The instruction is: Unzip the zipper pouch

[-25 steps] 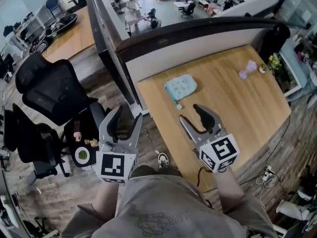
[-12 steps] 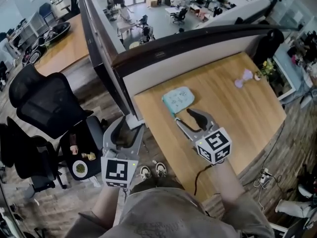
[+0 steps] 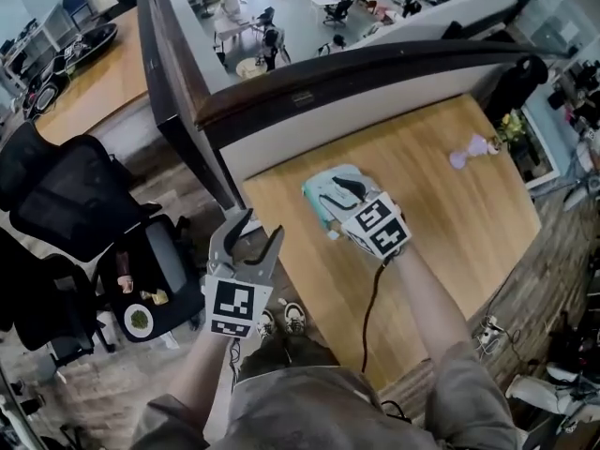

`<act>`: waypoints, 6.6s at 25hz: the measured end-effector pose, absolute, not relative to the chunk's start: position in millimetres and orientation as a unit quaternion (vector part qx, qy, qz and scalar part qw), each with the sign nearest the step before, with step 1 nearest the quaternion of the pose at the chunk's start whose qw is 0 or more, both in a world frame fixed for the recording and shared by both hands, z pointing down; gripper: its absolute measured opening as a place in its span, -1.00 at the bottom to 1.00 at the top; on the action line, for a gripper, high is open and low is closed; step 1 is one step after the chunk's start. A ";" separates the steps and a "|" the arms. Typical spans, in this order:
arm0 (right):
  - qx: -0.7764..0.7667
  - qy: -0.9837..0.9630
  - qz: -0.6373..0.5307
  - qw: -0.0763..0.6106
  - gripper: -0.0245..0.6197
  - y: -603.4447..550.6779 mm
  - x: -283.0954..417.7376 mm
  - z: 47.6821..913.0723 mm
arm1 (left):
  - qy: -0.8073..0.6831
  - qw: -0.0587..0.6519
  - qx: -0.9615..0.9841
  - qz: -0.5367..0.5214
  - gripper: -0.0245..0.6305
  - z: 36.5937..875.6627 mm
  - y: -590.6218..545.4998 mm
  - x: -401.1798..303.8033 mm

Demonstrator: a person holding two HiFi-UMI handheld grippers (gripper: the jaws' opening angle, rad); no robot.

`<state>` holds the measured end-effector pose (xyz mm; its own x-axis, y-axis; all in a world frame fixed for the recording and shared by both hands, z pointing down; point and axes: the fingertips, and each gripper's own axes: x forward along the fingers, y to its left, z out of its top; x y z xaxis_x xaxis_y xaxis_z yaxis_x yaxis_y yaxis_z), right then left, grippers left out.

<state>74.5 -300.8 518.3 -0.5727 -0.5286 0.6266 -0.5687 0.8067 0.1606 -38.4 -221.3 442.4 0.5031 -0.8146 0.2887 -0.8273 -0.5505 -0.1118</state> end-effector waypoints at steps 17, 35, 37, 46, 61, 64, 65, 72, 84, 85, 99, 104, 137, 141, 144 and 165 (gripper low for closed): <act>0.200 -0.827 0.042 0.523 -0.34 -386.8 67.8 706.1 | -0.434 0.115 0.867 0.216 -0.28 603.5 -299.8 -25.5; 0.042 -0.813 -0.019 0.581 -0.33 -388.6 58.5 746.8 | -0.416 0.149 0.864 0.240 -0.32 642.0 -293.4 -27.9; 0.030 -0.819 -0.004 0.574 -0.34 -387.1 55.0 748.6 | -0.415 0.153 0.864 0.240 -0.32 644.5 -292.9 -29.3; 0.072 -0.841 0.099 0.527 -0.84 -369.9 42.9 746.1 | -0.420 0.156 0.864 0.232 -0.32 633.8 -284.4 -34.1; 0.317 -0.909 0.091 0.255 -0.85 -313.8 44.8 550.8 | -0.421 0.108 0.884 0.170 -0.32 521.9 -246.4 -58.2; 0.351 -0.907 0.041 0.228 -0.85 -304.8 43.0 501.6 | -0.413 0.101 0.897 0.123 -0.32 480.4 -235.9 -57.4; 0.362 -0.906 0.029 0.219 -0.85 -302.7 42.5 486.7 | -0.413 0.101 0.899 0.109 -0.32 468.0 -234.0 -58.9; 0.413 -0.895 -0.002 0.171 -0.85 -259.6 41.8 398.6 | -0.428 0.079 0.897 0.076 -0.32 402.9 -205.1 -76.7; 0.420 -0.901 0.004 0.110 -0.85 -163.6 55.6 339.4 | -0.431 0.059 0.895 0.093 -0.32 373.1 -134.2 -91.1; 0.423 -0.900 0.006 0.106 -0.85 -157.4 56.3 338.9 | -0.431 0.068 0.896 0.083 -0.32 372.2 -129.9 -92.9; 0.406 -0.907 0.011 0.112 -0.85 -125.8 45.0 350.0 | -0.432 0.070 0.896 0.073 -0.32 364.8 -110.2 -96.2; 0.375 -0.918 -0.005 0.132 -0.85 -121.4 32.0 347.4 | -0.369 0.116 0.921 0.046 -0.32 352.0 -107.8 -76.4; 0.214 -0.955 -0.105 0.174 -0.85 -95.2 2.6 355.0 | -0.186 0.138 0.966 0.113 -0.77 356.7 -92.5 -8.0; 0.228 -0.955 -0.078 0.171 -0.85 -99.2 4.3 357.7 | -0.195 0.148 0.964 0.101 -0.79 357.8 -95.2 -9.2; 0.249 -0.955 -0.026 0.157 -0.85 -105.5 6.5 359.5 | -0.206 0.152 0.961 0.103 -0.80 358.8 -97.5 -10.5; 0.435 -0.897 0.072 0.041 -0.86 -163.2 75.1 339.9 | -0.261 0.182 0.934 0.160 -0.80 401.0 -83.5 -39.8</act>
<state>75.1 -163.2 339.9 -0.6187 -0.7736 0.1369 -0.7855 0.6117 -0.0935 -39.8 -83.5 401.0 0.8125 -0.4301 0.3934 -0.5466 -0.7968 0.2576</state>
